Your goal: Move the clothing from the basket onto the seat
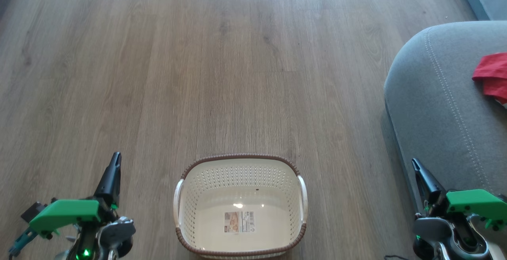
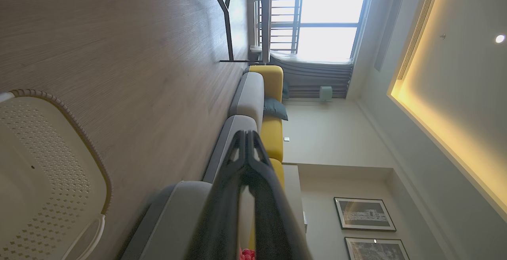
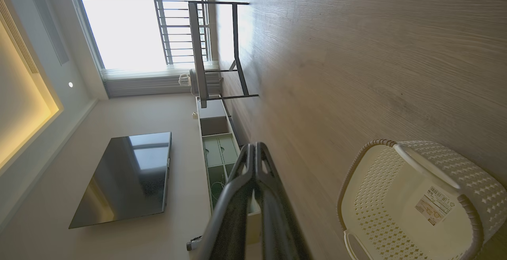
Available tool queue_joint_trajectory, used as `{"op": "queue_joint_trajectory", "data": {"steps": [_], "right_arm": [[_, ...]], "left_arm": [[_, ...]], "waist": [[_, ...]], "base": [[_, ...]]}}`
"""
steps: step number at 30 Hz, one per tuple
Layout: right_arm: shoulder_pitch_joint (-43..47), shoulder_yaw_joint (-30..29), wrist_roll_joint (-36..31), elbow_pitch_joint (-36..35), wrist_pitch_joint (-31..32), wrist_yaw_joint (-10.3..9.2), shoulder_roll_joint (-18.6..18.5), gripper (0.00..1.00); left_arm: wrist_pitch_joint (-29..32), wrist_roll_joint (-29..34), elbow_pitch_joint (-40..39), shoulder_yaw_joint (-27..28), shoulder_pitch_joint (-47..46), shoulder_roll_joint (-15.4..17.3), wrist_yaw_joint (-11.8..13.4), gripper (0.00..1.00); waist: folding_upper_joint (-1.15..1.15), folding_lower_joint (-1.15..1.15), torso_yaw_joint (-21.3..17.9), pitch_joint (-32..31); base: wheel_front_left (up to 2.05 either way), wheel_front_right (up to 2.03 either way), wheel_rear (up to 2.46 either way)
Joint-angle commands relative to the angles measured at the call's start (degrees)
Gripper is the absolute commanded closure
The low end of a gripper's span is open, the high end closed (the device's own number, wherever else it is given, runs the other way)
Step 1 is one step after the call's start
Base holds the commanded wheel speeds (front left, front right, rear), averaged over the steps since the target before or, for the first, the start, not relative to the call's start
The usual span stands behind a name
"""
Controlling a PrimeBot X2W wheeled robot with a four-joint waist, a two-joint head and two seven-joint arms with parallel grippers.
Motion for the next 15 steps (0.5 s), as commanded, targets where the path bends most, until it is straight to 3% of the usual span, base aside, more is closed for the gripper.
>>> {"op": "queue_joint_trajectory", "data": {"steps": [1,15], "right_arm": [[-2.77,0.96,-0.16,-2.12,0.43,0.4,-0.35,1.0],[-2.77,0.92,-0.19,-2.11,0.45,0.4,-0.32,1.0]], "left_arm": [[0.18,-0.21,-1.98,2.06,-3.34,0.51,-0.37,1.0],[0.18,-0.21,-1.98,2.06,-3.34,0.51,-0.37,1.0]], "waist": [[0.0,0.0,0.0,0.0],[0.0,0.0,0.0,0.0]], "base": [[0.0,0.0,0.0],[0.0,0.0,0.0]]}}
